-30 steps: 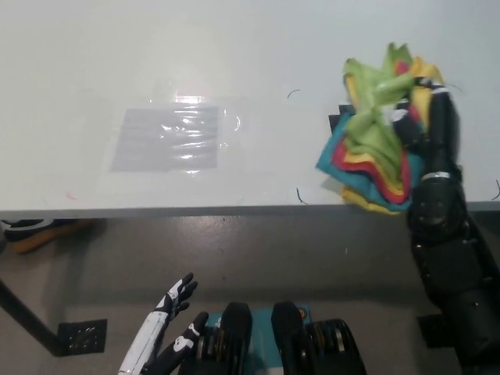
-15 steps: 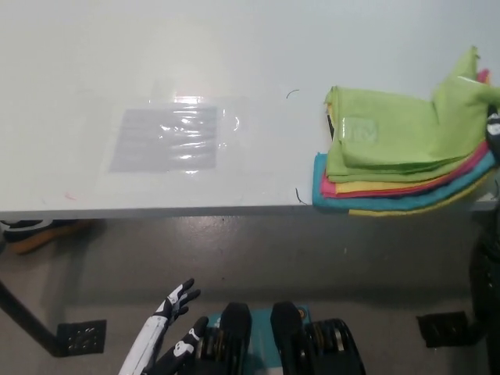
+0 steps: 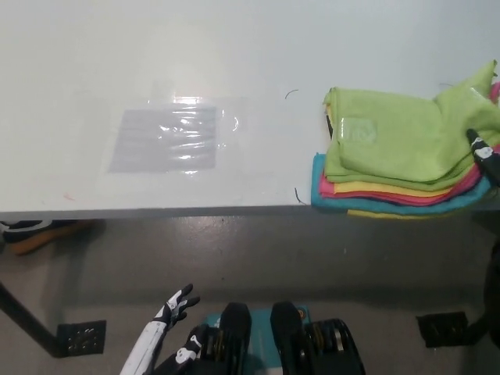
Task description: A stack of folded microfibre clothes with a single fold is kept infront of the robot. the robot uses its right hand to grab one end of the clothes and pulla it away from the other end to unfold
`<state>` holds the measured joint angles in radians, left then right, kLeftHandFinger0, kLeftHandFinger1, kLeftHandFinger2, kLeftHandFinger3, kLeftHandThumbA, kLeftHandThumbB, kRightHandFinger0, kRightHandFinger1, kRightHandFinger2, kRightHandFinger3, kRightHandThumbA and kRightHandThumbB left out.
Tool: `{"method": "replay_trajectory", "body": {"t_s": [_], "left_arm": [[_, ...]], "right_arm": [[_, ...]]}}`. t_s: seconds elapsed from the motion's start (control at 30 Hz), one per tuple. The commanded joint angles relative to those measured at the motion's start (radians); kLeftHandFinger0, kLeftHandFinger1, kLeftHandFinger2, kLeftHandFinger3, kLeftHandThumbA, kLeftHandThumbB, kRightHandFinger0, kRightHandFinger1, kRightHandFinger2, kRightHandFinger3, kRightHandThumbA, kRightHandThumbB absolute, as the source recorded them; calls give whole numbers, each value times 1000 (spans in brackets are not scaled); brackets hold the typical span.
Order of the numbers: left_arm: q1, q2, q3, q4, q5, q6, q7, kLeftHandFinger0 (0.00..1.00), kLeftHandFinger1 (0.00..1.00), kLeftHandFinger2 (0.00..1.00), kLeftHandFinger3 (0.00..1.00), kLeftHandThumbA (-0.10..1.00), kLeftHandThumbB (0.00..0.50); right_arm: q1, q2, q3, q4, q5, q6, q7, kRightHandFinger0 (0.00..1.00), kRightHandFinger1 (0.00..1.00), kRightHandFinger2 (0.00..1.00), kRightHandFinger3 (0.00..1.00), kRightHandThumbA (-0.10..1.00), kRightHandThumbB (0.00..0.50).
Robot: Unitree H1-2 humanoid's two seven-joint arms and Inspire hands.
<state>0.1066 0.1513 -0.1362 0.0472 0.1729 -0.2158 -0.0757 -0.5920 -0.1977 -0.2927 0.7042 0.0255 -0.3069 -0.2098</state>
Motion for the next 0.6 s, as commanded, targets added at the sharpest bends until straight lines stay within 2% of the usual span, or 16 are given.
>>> {"method": "replay_trajectory", "body": {"t_s": [0.0,0.03,0.07,0.17,0.2,0.23,0.27,0.33,0.4,0.43,0.47,0.5,0.53,0.57], "left_arm": [[4,14,-3,-23,9,-15,-10,1000,1000,895,1000,664,109],[-1,16,-2,-23,8,-17,-10,1000,1000,893,998,660,109],[-3,16,-2,-26,11,-15,-9,1000,1000,893,993,663,114],[-8,18,2,-14,12,-27,-6,1000,1000,900,982,676,110],[-6,18,4,-14,9,-27,-6,1000,1000,906,987,682,116],[-4,20,6,-13,8,-29,-4,1000,1000,919,995,693,114],[-2,20,8,-12,6,-31,-4,1000,1000,931,1000,702,115],[3,22,13,-10,4,-28,-1,1000,1000,953,1000,726,116],[8,24,18,-9,0,-31,2,1000,1000,990,1000,768,116],[8,25,21,-8,-4,-31,2,1000,1000,1000,1000,782,105],[8,26,22,-7,-4,-33,2,1000,1000,1000,1000,791,107],[8,25,27,-3,-14,-33,1,1000,1000,1000,1000,797,102],[8,25,29,-2,-20,-33,0,1000,1000,1000,1000,806,106],[9,25,31,-4,-23,-29,-1,1000,1000,1000,1000,809,108]], "right_arm": [[3,-36,-22,-67,80,-64,50,1000,1000,1000,1000,1000,290],[13,-37,-30,-96,89,-58,49,1000,1000,1000,1000,1000,302],[59,-43,-30,-207,59,-78,28,1000,1000,1000,1000,1000,284],[120,-43,-47,-401,131,-44,66,1000,1000,1000,1000,1000,300],[142,-47,-51,-466,82,-1,28,1000,1000,1000,1000,1000,345],[174,-51,-59,-560,-1,42,-19,1000,1000,1000,1000,1000,363],[190,-55,-66,-600,-28,28,-29,1000,1000,1000,1000,1000,339],[228,-68,-91,-692,-18,6,-25,1000,1000,1000,1000,1000,344],[269,-82,-122,-781,-28,-9,-29,1000,1000,1000,1000,1000,374],[287,-92,-127,-820,-6,-15,-13,1000,1000,1000,1000,1000,330],[305,-103,-133,-857,14,-29,3,1000,1000,1000,1000,1000,313],[314,-110,-151,-884,-4,-22,-7,1000,1000,1000,1000,1000,329],[323,-121,-179,-901,-28,-81,-20,1000,1000,1000,1000,1000,278],[336,-125,-190,-931,-26,-72,-20,1000,1000,1000,1000,1000,283]]}}
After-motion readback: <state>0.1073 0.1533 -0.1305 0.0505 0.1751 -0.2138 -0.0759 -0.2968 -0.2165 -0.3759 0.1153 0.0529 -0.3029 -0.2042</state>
